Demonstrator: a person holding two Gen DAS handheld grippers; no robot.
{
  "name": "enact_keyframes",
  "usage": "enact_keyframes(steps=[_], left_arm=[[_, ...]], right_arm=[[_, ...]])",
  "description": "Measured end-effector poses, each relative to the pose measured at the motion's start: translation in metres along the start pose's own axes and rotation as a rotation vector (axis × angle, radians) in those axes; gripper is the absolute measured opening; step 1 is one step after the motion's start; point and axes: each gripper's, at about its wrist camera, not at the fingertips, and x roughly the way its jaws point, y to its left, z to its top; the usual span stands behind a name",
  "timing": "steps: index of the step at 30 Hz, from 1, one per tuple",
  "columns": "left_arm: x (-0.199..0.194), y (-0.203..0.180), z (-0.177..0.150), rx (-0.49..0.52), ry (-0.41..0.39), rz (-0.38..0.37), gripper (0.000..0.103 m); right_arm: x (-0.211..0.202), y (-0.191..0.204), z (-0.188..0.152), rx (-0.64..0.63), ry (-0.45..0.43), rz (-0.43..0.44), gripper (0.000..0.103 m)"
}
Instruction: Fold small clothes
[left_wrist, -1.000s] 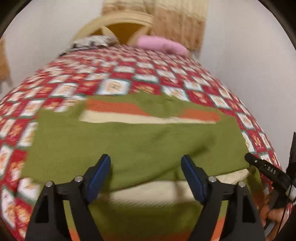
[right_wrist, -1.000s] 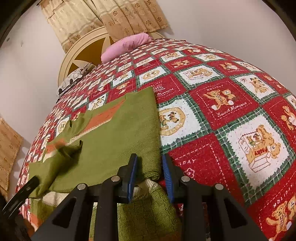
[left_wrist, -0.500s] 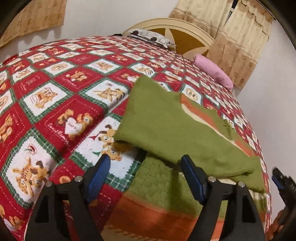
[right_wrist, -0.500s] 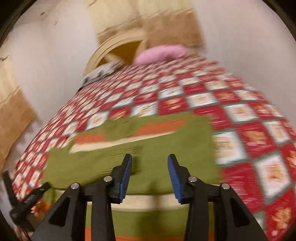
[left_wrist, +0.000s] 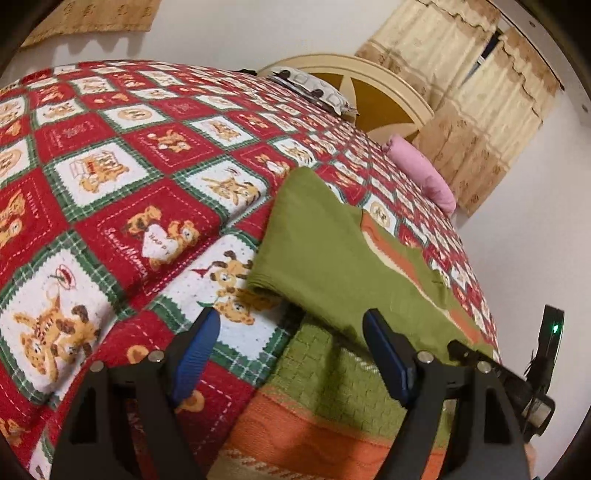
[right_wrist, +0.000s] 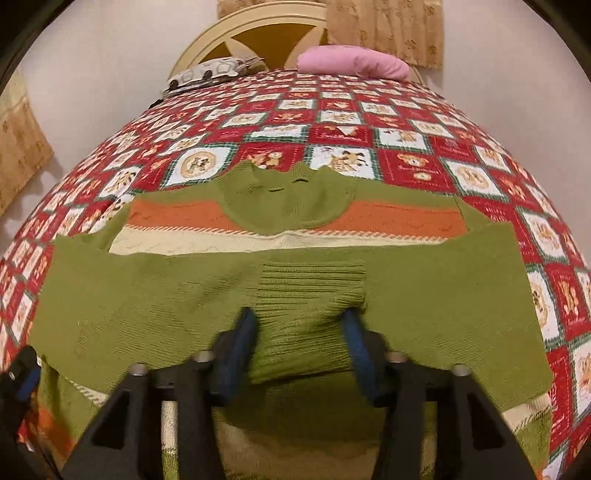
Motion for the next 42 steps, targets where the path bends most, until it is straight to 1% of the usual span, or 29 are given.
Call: enact_keyframes(steps=[1,2,3,4,6,11,14,17,21,24,27,28,29,30,31,33,34,35,37,38,39,42], left_arm=[[0.0,0.0,0.0,-0.002,-0.001,-0.001,0.082],[0.0,0.0,0.0,-0.003,-0.002,0.0,0.082],[0.0,0.001,0.0,-0.005,-0.003,-0.001,0.082],[0.0,0.001,0.0,-0.008,-0.004,-0.001,0.082],[0.0,0.002,0.0,-0.009,-0.003,0.0,0.082],[0.001,0.001,0.0,-0.004,-0.001,0.008,0.082],[0.003,-0.003,0.0,0.014,0.005,0.022,0.085],[0.005,-0.006,0.0,0.036,0.012,0.04,0.087],[0.008,-0.01,-0.001,0.065,0.022,0.069,0.089],[0.01,-0.012,-0.001,0.081,0.027,0.089,0.089],[0.009,-0.012,-0.002,0.079,0.026,0.088,0.089],[0.009,-0.012,-0.002,0.08,0.026,0.089,0.089],[0.009,-0.012,-0.002,0.081,0.026,0.089,0.089],[0.01,-0.012,-0.002,0.08,0.026,0.09,0.089],[0.009,-0.012,-0.002,0.08,0.026,0.089,0.089],[0.009,-0.012,-0.002,0.08,0.026,0.089,0.089],[0.01,-0.012,-0.001,0.08,0.026,0.089,0.089],[0.009,-0.012,-0.001,0.081,0.027,0.089,0.089],[0.009,-0.012,-0.001,0.081,0.027,0.089,0.089],[0.009,-0.012,-0.001,0.081,0.027,0.09,0.089],[0.009,-0.012,-0.001,0.082,0.027,0.091,0.089],[0.01,-0.012,-0.001,0.088,0.028,0.101,0.089]], right_arm=[[0.0,0.001,0.002,-0.008,0.001,-0.002,0.021],[-0.003,0.001,0.003,-0.005,0.002,-0.004,0.011],[-0.007,0.001,0.006,0.005,0.0,0.006,0.009],[-0.015,0.0,0.012,0.017,-0.019,0.029,0.009],[-0.038,0.002,0.022,0.005,-0.09,0.042,0.009],[-0.096,-0.003,0.053,-0.016,-0.264,0.037,0.009],[-0.115,-0.016,0.066,0.0,-0.311,0.042,0.009],[-0.125,-0.037,0.071,0.012,-0.355,0.009,0.009],[-0.112,-0.062,0.064,0.039,-0.327,-0.007,0.009],[-0.092,-0.075,0.05,0.037,-0.28,-0.014,0.009],[-0.063,-0.088,0.032,0.027,-0.198,-0.015,0.01],[-0.054,-0.093,0.026,0.03,-0.165,-0.017,0.011],[-0.048,-0.098,0.02,0.033,-0.136,-0.024,0.016],[-0.037,-0.107,0.012,0.042,-0.082,-0.047,0.02],[-0.031,-0.115,0.005,0.053,-0.052,-0.065,0.02],[-0.029,-0.131,-0.006,0.078,-0.031,-0.108,0.02],[-0.032,-0.142,-0.012,0.1,-0.031,-0.146,0.02],[-0.036,-0.151,-0.015,0.124,-0.039,-0.167,0.02],[-0.051,-0.17,-0.022,0.204,-0.073,-0.223,0.02],[-0.058,-0.174,-0.024,0.224,-0.093,-0.221,0.02],[-0.065,-0.174,-0.024,0.236,-0.123,-0.197,0.02],[-0.076,-0.152,-0.019,0.173,-0.172,-0.1,0.02]])
